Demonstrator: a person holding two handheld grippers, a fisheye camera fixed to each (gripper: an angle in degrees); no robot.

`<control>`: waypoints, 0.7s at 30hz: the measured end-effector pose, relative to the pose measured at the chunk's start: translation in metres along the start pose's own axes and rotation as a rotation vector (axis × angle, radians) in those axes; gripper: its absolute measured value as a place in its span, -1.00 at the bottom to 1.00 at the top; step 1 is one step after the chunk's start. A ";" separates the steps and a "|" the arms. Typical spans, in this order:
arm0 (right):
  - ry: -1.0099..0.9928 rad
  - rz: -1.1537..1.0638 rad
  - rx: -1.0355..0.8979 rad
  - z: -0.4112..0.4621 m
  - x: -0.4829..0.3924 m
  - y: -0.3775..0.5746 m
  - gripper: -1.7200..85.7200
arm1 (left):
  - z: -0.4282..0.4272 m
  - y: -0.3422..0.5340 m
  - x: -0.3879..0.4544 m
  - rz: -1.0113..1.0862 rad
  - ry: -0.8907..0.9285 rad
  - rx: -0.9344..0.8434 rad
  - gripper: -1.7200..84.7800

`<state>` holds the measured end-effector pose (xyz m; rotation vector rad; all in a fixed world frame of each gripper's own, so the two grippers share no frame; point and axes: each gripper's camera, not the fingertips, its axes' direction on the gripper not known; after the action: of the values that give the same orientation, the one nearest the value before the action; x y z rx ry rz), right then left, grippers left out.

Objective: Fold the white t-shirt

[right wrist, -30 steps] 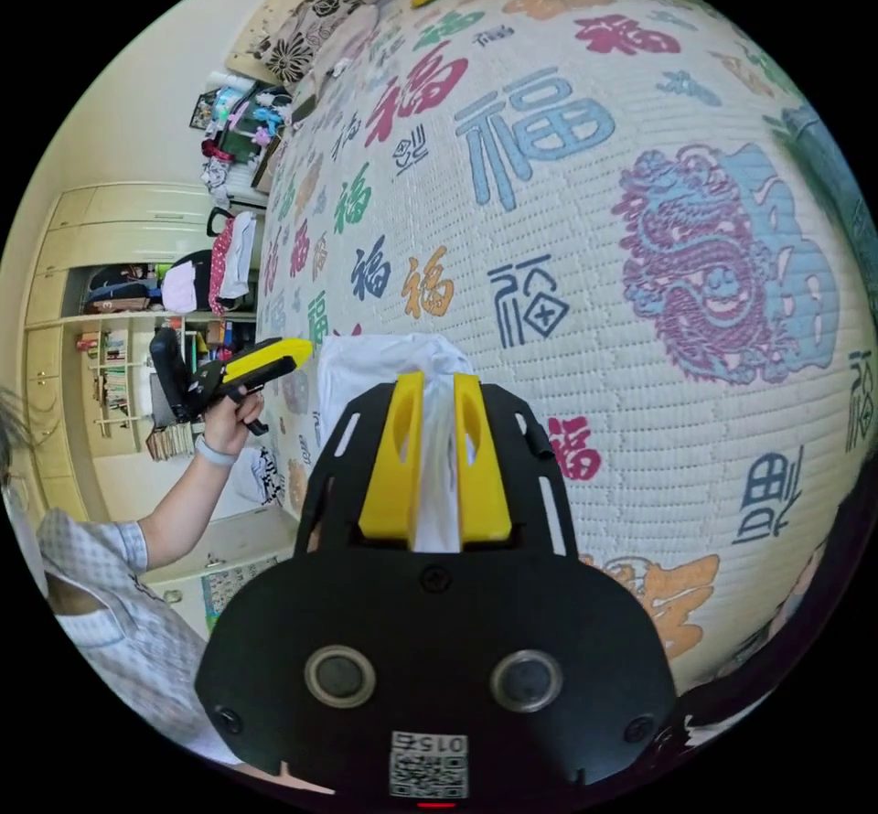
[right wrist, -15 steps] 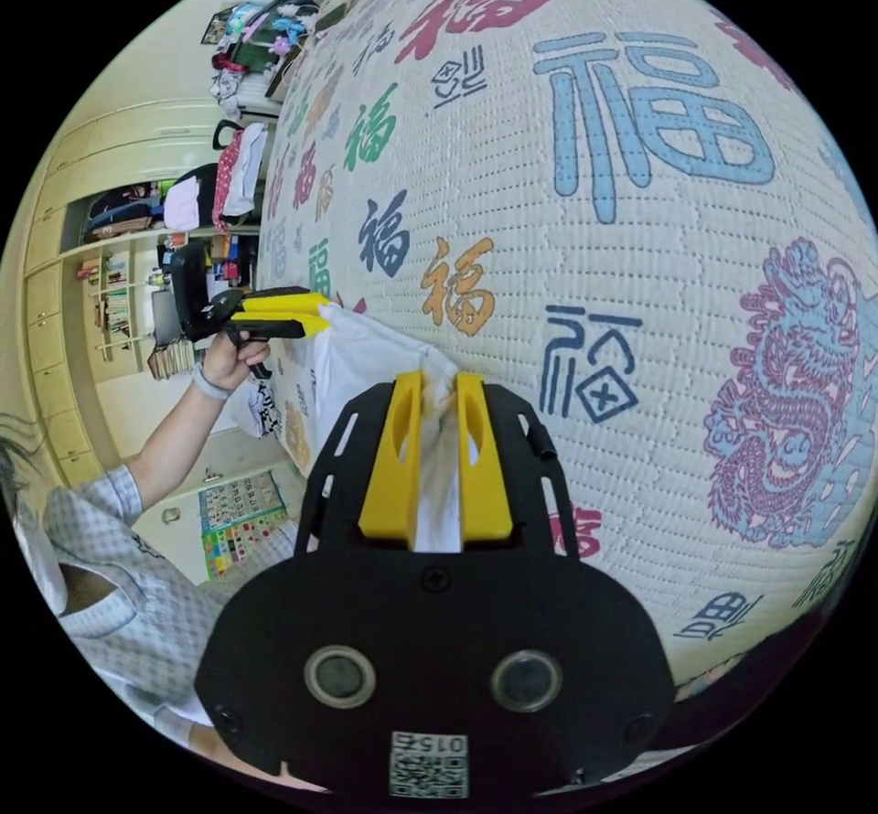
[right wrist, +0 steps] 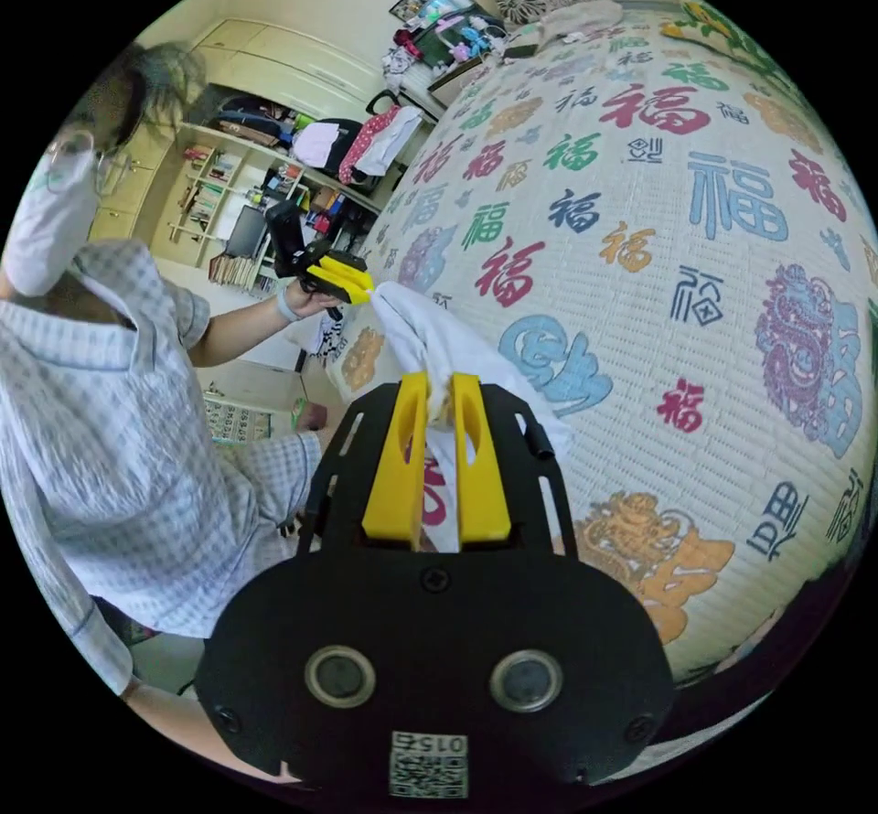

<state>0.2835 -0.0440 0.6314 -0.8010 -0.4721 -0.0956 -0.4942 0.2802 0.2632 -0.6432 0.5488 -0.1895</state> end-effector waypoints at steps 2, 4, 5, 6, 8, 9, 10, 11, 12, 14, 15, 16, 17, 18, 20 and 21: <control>0.007 0.034 -0.072 0.029 -0.013 0.023 -0.83 | 0.010 0.031 0.021 -0.025 0.028 -0.063 -0.96; 0.010 0.091 -0.117 0.054 -0.013 0.037 -0.83 | 0.024 0.055 0.028 -0.071 0.049 -0.126 -0.96; 0.009 0.130 -0.143 0.070 -0.011 0.044 -0.83 | 0.034 0.069 0.031 -0.099 0.044 -0.170 -0.96; 0.011 0.148 -0.158 0.078 -0.010 0.046 -0.83 | 0.039 0.076 0.032 -0.108 0.034 -0.196 -0.96; 0.042 0.224 -0.210 0.106 -0.005 0.056 -0.84 | 0.061 0.099 0.037 -0.131 -0.009 -0.290 -0.96; 0.036 0.243 -0.210 0.110 -0.004 0.058 -0.85 | 0.064 0.103 0.037 -0.137 -0.023 -0.306 -0.96; 0.019 0.271 -0.206 0.113 -0.006 0.062 -0.85 | 0.067 0.110 0.038 -0.160 -0.037 -0.322 -0.96; 0.030 0.296 -0.194 0.110 -0.009 0.065 -0.86 | 0.063 0.116 0.038 -0.192 -0.030 -0.323 -0.96; 0.049 0.313 -0.185 0.107 -0.011 0.067 -0.86 | 0.060 0.119 0.038 -0.206 -0.023 -0.320 -0.96; 0.121 0.352 -0.131 0.088 -0.021 0.071 -0.90 | 0.042 0.131 0.038 -0.258 -0.033 -0.327 -0.96; 0.129 0.355 -0.111 0.083 -0.024 0.071 -0.91 | 0.037 0.135 0.038 -0.270 -0.052 -0.333 -0.97; 0.129 0.356 -0.058 0.073 -0.031 0.067 -0.92 | 0.026 0.141 0.038 -0.298 -0.083 -0.332 -0.97; 0.099 0.348 0.005 0.067 -0.038 0.061 -0.93 | 0.012 0.144 0.039 -0.324 -0.074 -0.288 -0.97; 0.078 0.343 0.034 0.066 -0.040 0.057 -0.94 | 0.005 0.144 0.040 -0.332 -0.058 -0.243 -0.97; -0.006 0.317 0.087 0.081 -0.047 0.036 -0.95 | -0.008 0.138 0.046 -0.308 0.018 -0.097 -0.95; -0.018 0.316 0.075 0.089 -0.047 0.031 -0.96 | -0.006 0.135 0.047 -0.303 0.019 -0.094 -0.95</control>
<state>0.2164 0.0368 0.6431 -0.7944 -0.3591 0.2212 -0.4579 0.3679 0.1561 -0.8162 0.4790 -0.4567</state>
